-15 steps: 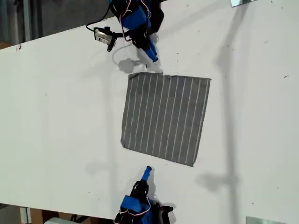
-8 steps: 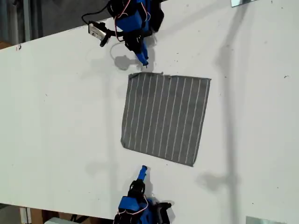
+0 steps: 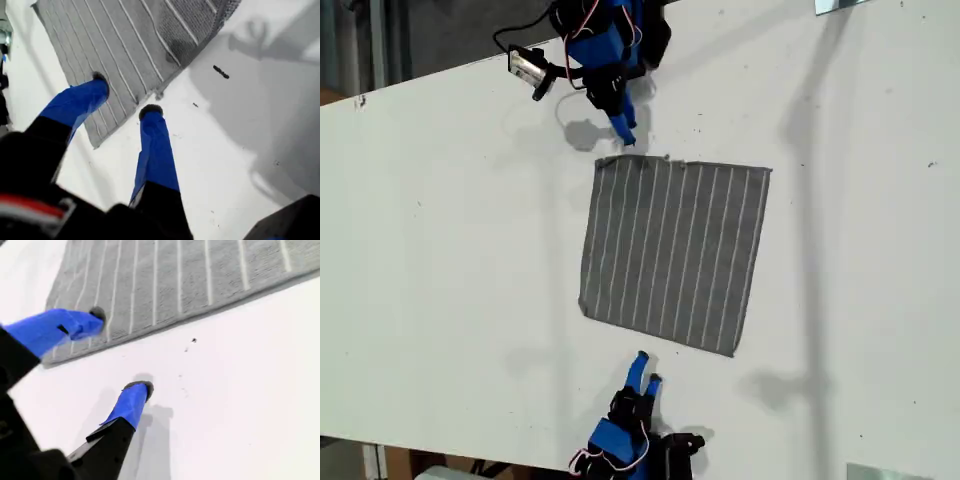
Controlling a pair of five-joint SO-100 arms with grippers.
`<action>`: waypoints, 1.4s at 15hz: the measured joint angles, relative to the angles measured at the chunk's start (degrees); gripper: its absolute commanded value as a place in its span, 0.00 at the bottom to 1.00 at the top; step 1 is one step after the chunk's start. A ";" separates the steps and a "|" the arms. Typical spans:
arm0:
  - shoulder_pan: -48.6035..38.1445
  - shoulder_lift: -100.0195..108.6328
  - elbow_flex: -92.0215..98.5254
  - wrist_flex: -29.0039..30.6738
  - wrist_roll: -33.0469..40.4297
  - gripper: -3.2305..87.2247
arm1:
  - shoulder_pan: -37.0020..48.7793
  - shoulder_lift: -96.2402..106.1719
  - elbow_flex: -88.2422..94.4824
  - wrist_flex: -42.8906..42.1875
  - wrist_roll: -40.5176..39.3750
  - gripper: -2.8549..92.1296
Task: Grasp corners of a square towel and fold twice.
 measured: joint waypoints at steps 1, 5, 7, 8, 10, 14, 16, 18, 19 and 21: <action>1.93 0.00 0.00 0.00 0.79 0.62 | 0.62 0.00 0.00 0.09 -0.09 0.16; -0.62 0.00 0.26 -1.05 1.85 0.63 | -3.69 -3.08 -0.09 -4.57 -2.90 0.31; -3.87 0.00 0.26 -1.58 6.06 0.63 | -4.04 -23.29 -13.10 -3.34 -5.01 0.33; -5.71 0.00 0.35 -2.29 8.09 0.56 | -5.36 -38.76 -23.47 -2.90 -6.42 0.34; -7.65 0.00 0.44 -2.72 11.60 0.54 | -13.54 -70.14 -44.38 -0.97 -6.24 0.36; -10.02 0.00 0.44 -1.49 17.31 0.46 | -34.54 -101.51 -68.55 2.20 4.92 0.34; -10.46 -0.18 0.44 -1.49 17.31 0.44 | -41.13 -105.47 -72.60 1.05 10.55 0.36; -10.81 -0.97 0.44 -1.49 17.31 0.43 | -42.36 -116.37 -82.53 -1.14 9.67 0.37; -10.81 -1.14 0.44 -1.49 17.31 0.40 | -42.28 -121.82 -87.71 -1.14 8.35 0.37; -10.81 -1.14 0.44 -1.49 18.02 0.36 | -41.75 -124.89 -91.41 -2.37 5.10 0.37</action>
